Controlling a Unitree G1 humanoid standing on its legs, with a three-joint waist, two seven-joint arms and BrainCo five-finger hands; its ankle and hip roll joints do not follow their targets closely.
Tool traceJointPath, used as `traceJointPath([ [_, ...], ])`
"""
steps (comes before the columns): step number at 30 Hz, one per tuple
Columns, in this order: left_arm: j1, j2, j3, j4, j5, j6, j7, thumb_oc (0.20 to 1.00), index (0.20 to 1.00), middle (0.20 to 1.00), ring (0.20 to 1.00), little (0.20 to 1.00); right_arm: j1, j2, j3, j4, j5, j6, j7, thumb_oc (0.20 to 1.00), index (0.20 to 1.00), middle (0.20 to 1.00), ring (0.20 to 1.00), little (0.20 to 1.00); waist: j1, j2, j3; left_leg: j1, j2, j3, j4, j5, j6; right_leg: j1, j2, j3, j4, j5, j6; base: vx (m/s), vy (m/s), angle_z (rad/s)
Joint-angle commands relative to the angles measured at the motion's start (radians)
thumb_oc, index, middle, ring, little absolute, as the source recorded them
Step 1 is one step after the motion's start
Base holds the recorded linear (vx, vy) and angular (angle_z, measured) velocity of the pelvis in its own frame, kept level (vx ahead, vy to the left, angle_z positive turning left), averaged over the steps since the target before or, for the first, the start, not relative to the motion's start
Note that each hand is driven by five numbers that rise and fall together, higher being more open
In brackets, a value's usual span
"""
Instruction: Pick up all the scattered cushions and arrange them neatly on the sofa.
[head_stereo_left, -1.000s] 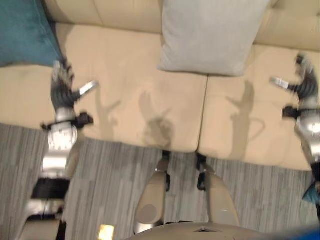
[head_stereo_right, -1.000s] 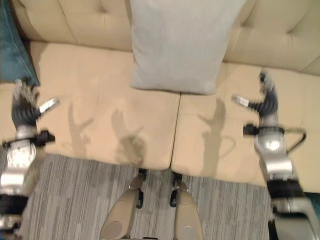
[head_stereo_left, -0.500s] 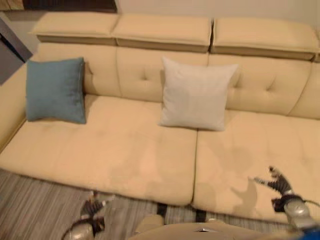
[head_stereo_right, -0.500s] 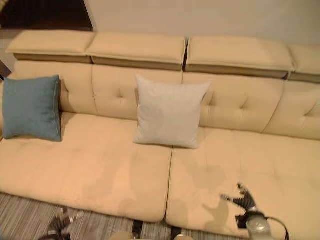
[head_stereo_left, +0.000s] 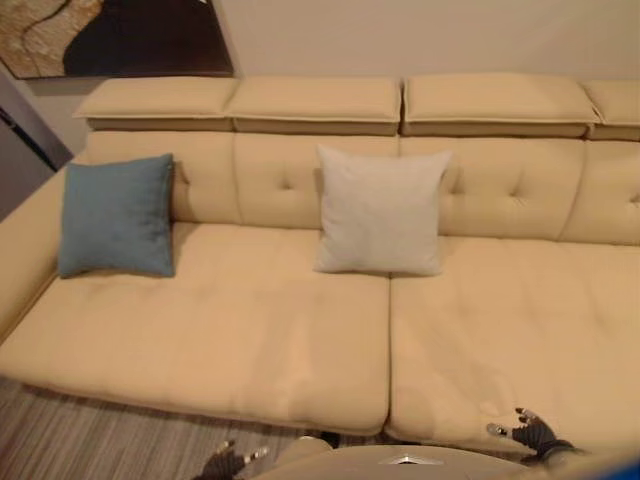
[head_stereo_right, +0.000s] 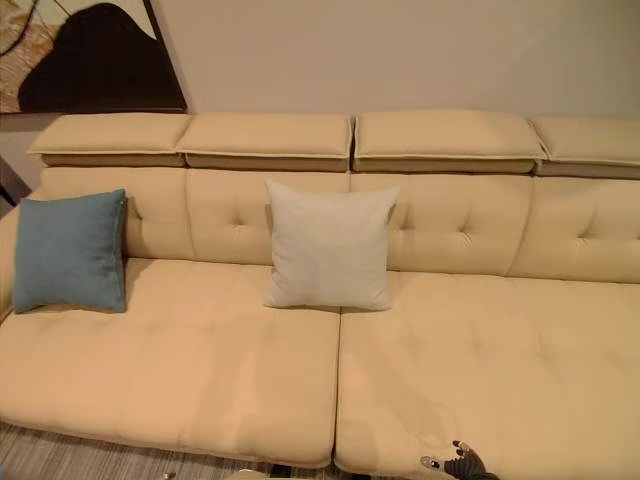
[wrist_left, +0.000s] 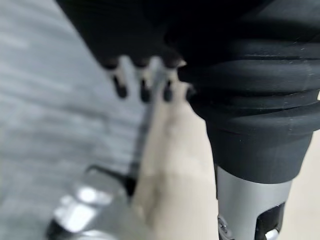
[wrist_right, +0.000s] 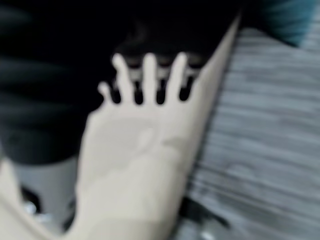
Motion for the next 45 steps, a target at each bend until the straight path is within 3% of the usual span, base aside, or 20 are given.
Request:
traceJointPath([
  [1,-0.041,0.041,0.007,0.022,0.062,-0.019,0.011,1.0,1.0,1.0,1.0,1.0,-0.065,-0.007,0.036,-0.013,-0.046,-0.004,0.002,1.0,1.0,1.0,1.0,1.0,0.024,-0.051,0.042,0.07,-0.036,0.004,0.022,-0.084,0.008,-0.064,-0.032,-0.01,-0.005,0.076,0.121,-0.27,0.172,-0.56],
  [3,-0.057,0.046,0.005,0.016,0.064,-0.023,0.015,1.0,1.0,1.0,1.0,1.0,-0.081,-0.005,0.062,-0.006,-0.083,0.001,0.001,1.0,1.0,1.0,1.0,1.0,0.036,-0.051,0.046,0.065,-0.045,0.025,-0.005,-0.075,0.017,-0.094,-0.054,-0.029,-0.027,0.107,0.143,-0.31,0.151,-0.81],
  [4,-0.073,0.061,-0.006,0.004,0.068,-0.022,0.024,1.0,1.0,1.0,1.0,1.0,-0.101,0.0,0.069,0.0,-0.089,0.009,-0.005,1.0,1.0,1.0,1.0,1.0,0.049,-0.045,0.063,0.042,-0.039,0.053,0.002,-0.061,0.025,-0.131,-0.066,-0.084,0.016,0.087,0.143,-0.28,0.094,-1.11],
  [5,-0.073,0.061,-0.006,0.004,0.068,-0.022,0.024,1.0,1.0,1.0,1.0,1.0,-0.101,0.0,0.069,0.0,-0.089,0.009,-0.005,1.0,1.0,1.0,1.0,1.0,0.05,-0.044,0.064,0.043,-0.039,0.054,0.003,-0.062,0.025,-0.133,-0.066,-0.083,0.019,0.084,0.143,-0.41,0.13,-1.24],
  [6,-0.082,0.066,-0.016,0.007,0.08,-0.019,0.025,1.0,1.0,1.0,1.0,1.0,-0.107,0.004,0.076,-0.003,-0.091,0.008,-0.008,1.0,1.0,1.0,1.0,1.0,0.072,-0.033,0.077,0.026,-0.028,0.102,0.013,-0.049,0.036,-0.109,-0.08,-0.184,0.121,0.018,0.12,-0.22,0.085,-0.99],
  [9,-0.079,0.067,-0.021,0.012,0.091,-0.012,0.016,1.0,1.0,1.0,1.0,1.0,-0.103,0.007,0.078,-0.001,-0.093,0.004,-0.005,1.0,1.0,1.0,1.0,1.0,0.076,-0.031,0.069,0.024,-0.024,0.135,0.005,-0.035,0.05,-0.077,-0.066,-0.199,0.195,-0.033,0.099,-0.2,0.071,-0.96],
  [10,-0.078,0.062,-0.023,0.028,0.098,-0.009,0.009,1.0,1.0,1.0,1.0,1.0,-0.103,0.015,0.079,0.0,-0.089,0.002,-0.001,1.0,1.0,1.0,1.0,1.0,0.08,-0.029,0.052,0.024,-0.016,0.165,-0.012,-0.025,0.058,-0.04,-0.039,-0.184,0.242,-0.089,0.091,-0.15,0.013,-0.87],
  [13,-0.071,0.055,-0.03,0.031,0.1,-0.005,0.003,1.0,1.0,1.0,1.0,1.0,-0.1,0.021,0.082,0.001,-0.086,0.0,0.002,1.0,1.0,1.0,1.0,1.0,0.095,-0.032,0.027,0.012,-0.013,0.19,-0.021,-0.017,0.06,0.009,-0.025,-0.196,0.228,-0.124,0.087,-0.13,-0.052,-0.61],
  [15,-0.073,0.039,-0.049,0.02,0.11,-0.002,0.006,1.0,1.0,1.0,1.0,1.0,-0.105,0.038,0.081,-0.002,-0.062,0.002,0.0,1.0,1.0,1.0,1.0,1.0,0.129,-0.045,0.021,-0.028,-0.007,0.244,-0.016,-0.002,0.048,0.067,-0.035,-0.258,0.153,-0.133,0.095,-0.23,-0.129,-0.59],
  [19,-0.094,0.017,-0.09,0.014,0.124,-0.004,0.006,1.0,1.0,1.0,1.0,1.0,-0.109,0.041,0.092,0.002,-0.036,-0.002,-0.002,1.0,1.0,1.0,1.0,1.0,0.099,-0.04,0.026,-0.055,0.002,0.248,-0.026,0.03,0.027,0.065,0.014,-0.194,0.068,-0.131,0.078,-0.11,-0.158,-0.71],
  [24,-0.112,0.004,-0.115,-0.005,0.122,-0.006,0.005,1.0,1.0,1.0,1.0,1.0,-0.104,0.032,0.088,-0.002,-0.015,-0.005,-0.009,1.0,1.0,1.0,1.0,1.0,0.078,-0.031,0.043,-0.07,0.0,0.214,-0.011,0.04,0.008,0.069,0.024,-0.181,0.025,-0.112,0.068,-0.15,-0.081,0.05],
  [25,-0.125,-0.006,-0.126,-0.013,0.092,-0.011,0.01,1.0,1.0,1.0,1.0,1.0,-0.107,0.027,0.081,0.016,-0.004,-0.003,-0.017,1.0,1.0,1.0,1.0,1.0,0.097,-0.043,0.064,-0.062,-0.055,0.016,0.071,-0.016,-0.012,0.052,0.024,-0.126,0.017,-0.081,0.059,-0.19,-0.058,-0.21],
  [30,-0.121,-0.019,-0.122,0.01,0.077,-0.012,0.012,1.0,1.0,1.0,1.0,1.0,-0.103,0.022,0.087,0.021,-0.019,-0.002,-0.012,1.0,1.0,1.0,1.0,1.0,0.099,-0.053,0.05,-0.012,-0.061,-0.119,0.101,-0.072,-0.01,0.007,0.011,-0.036,0.002,-0.025,0.074,-0.15,0.017,-0.89],
  [32,-0.119,-0.02,-0.124,0.013,0.077,-0.012,0.013,1.0,1.0,1.0,1.0,1.0,-0.102,0.021,0.086,0.026,-0.021,-0.002,-0.012,1.0,1.0,1.0,1.0,1.0,0.093,-0.051,0.046,0.003,-0.052,-0.116,0.067,-0.081,-0.005,-0.004,0.012,-0.026,0.0,-0.015,0.081,-0.09,0.052,-0.81],
  [37,-0.131,-0.028,-0.142,0.032,0.1,-0.012,0.017,1.0,1.0,1.0,1.0,1.0,-0.122,0.042,0.092,0.014,-0.007,-0.003,-0.015,1.0,1.0,1.0,1.0,1.0,0.071,-0.058,0.076,0.024,-0.049,-0.014,0.0,-0.075,0.028,-0.087,-0.012,0.015,-0.01,0.07,0.13,-0.17,0.12,-0.71],
  [40,-0.133,-0.02,-0.151,0.029,0.112,-0.015,0.02,1.0,1.0,1.0,1.0,1.0,-0.132,0.058,0.096,0.007,-0.003,-0.004,-0.016,1.0,1.0,1.0,1.0,1.0,0.081,-0.06,0.088,0.028,-0.043,0.035,-0.008,-0.071,0.041,-0.115,-0.021,-0.005,0.02,0.072,0.138,-0.1,0.078,-1.53],
  [41,-0.138,-0.017,-0.155,0.031,0.117,-0.013,0.022,1.0,1.0,1.0,1.0,1.0,-0.135,0.064,0.097,0.012,-0.004,-0.001,-0.017,1.0,1.0,1.0,1.0,1.0,0.086,-0.057,0.094,0.028,-0.036,0.051,-0.008,-0.067,0.044,-0.123,-0.028,-0.049,0.059,0.058,0.135,-0.13,0.028,-0.69],
  [42,-0.141,-0.016,-0.157,0.029,0.118,-0.012,0.023,1.0,1.0,1.0,1.0,1.0,-0.126,0.068,0.088,0.018,-0.004,-0.001,-0.025,1.0,1.0,1.0,1.0,1.0,0.105,-0.046,0.097,0.028,-0.019,0.087,-0.007,-0.068,0.044,-0.104,-0.058,-0.165,0.088,0.027,0.127,-0.19,0.051,-0.57],
  [44,-0.142,-0.014,-0.15,0.017,0.108,-0.011,0.021,1.0,1.0,1.0,1.0,1.0,-0.11,0.074,0.072,0.022,0.006,-0.003,-0.027,1.0,1.0,1.0,1.0,1.0,0.105,-0.03,0.087,0.029,-0.006,0.132,-0.043,-0.035,0.048,-0.077,-0.059,-0.253,0.147,-0.015,0.105,-0.15,0.052,-0.91],
  [45,-0.142,-0.014,-0.15,0.017,0.108,-0.011,0.021,1.0,1.0,1.0,1.0,1.0,-0.109,0.074,0.072,0.022,0.006,-0.003,-0.027,1.0,1.0,1.0,1.0,1.0,0.106,-0.03,0.087,0.031,-0.006,0.132,-0.045,-0.034,0.048,-0.076,-0.06,-0.252,0.148,-0.016,0.106,-0.11,-0.016,-1.08],
])
